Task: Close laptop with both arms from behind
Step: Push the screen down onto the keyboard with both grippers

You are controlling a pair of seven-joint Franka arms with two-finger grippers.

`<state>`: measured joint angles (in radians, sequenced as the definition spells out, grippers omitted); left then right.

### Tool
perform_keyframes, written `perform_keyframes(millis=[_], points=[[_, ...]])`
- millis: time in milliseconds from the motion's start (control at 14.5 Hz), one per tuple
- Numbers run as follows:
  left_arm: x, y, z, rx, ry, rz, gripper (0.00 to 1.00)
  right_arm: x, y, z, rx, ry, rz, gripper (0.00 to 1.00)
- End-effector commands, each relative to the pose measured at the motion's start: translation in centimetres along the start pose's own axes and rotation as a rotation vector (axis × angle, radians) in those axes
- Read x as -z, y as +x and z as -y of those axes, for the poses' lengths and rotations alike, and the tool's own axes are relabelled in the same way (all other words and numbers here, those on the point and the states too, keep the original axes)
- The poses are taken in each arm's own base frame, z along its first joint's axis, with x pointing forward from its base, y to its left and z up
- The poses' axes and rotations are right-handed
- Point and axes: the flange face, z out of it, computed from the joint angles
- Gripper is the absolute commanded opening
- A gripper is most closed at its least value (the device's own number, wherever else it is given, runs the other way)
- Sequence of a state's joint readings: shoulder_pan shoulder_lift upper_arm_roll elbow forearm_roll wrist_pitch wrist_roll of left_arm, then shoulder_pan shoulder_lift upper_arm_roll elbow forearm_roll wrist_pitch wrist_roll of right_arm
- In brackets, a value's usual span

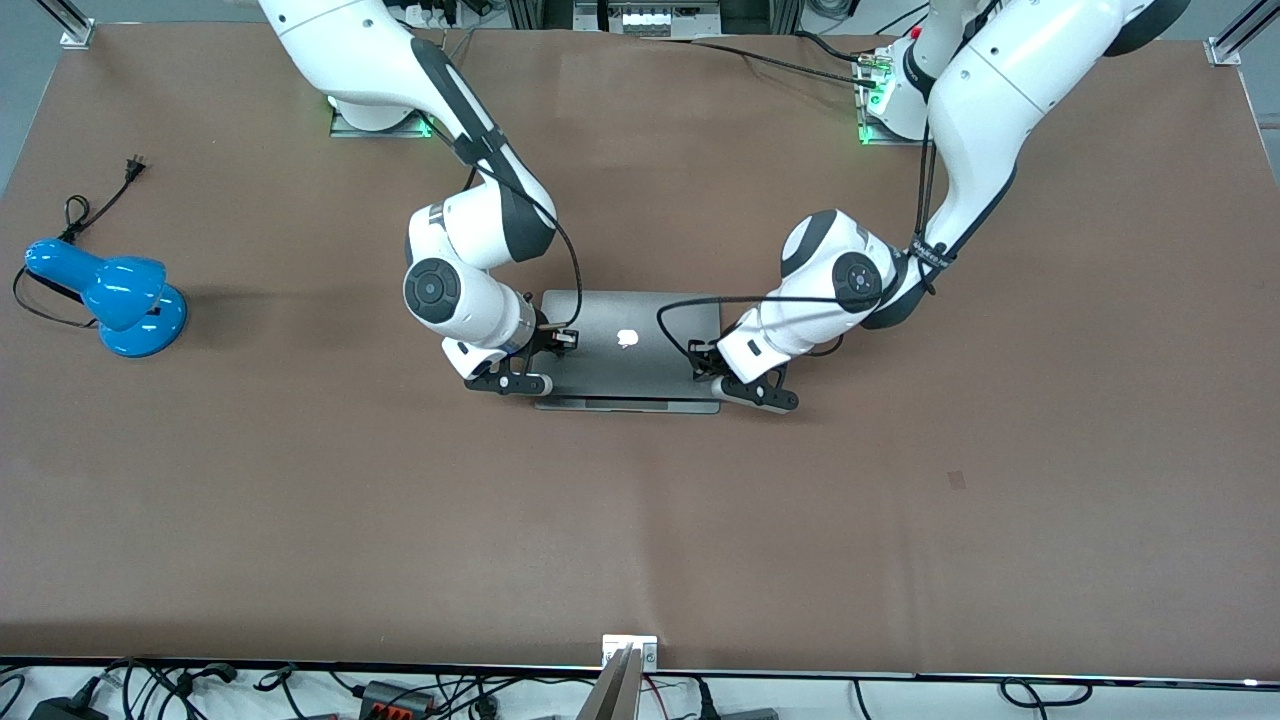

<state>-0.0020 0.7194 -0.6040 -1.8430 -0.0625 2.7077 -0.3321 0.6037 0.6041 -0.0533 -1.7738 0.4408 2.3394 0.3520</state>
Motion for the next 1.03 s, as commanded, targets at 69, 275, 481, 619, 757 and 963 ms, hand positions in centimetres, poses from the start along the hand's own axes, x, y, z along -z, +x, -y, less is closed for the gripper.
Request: perform_keyframes(millis=[69, 275, 481, 619, 757, 963], points=[[-2.1, 1.3, 0.7, 0.003, -0.012, -0.012, 0.01, -1.1, 0.7, 0.5, -0.001, 0.016, 0.006, 0.0], [-4.2, 1.2, 1.9, 0.014, -0.017, -0.036, 0.01, -2.1, 0.9, -0.1, 0.001, 0.005, 0.011, 0.0], [-5.3, 0.9, 2.4, 0.022, -0.022, -0.034, 0.01, -3.3, 1.5, -0.5, 0.005, 0.008, -0.025, 0.0], [-5.1, 1.1, 2.8, 0.022, -0.017, -0.038, 0.01, -4.1, 1.6, -0.8, 0.001, 0.002, -0.02, 0.0], [-5.1, 1.1, 2.9, 0.025, -0.016, -0.039, 0.01, -4.3, 1.6, -1.0, 0.0, -0.001, -0.019, 0.0], [-4.5, 1.5, 3.2, 0.035, -0.016, -0.048, 0.01, -4.2, 1.6, -0.8, 0.001, 0.001, -0.02, 0.0]])
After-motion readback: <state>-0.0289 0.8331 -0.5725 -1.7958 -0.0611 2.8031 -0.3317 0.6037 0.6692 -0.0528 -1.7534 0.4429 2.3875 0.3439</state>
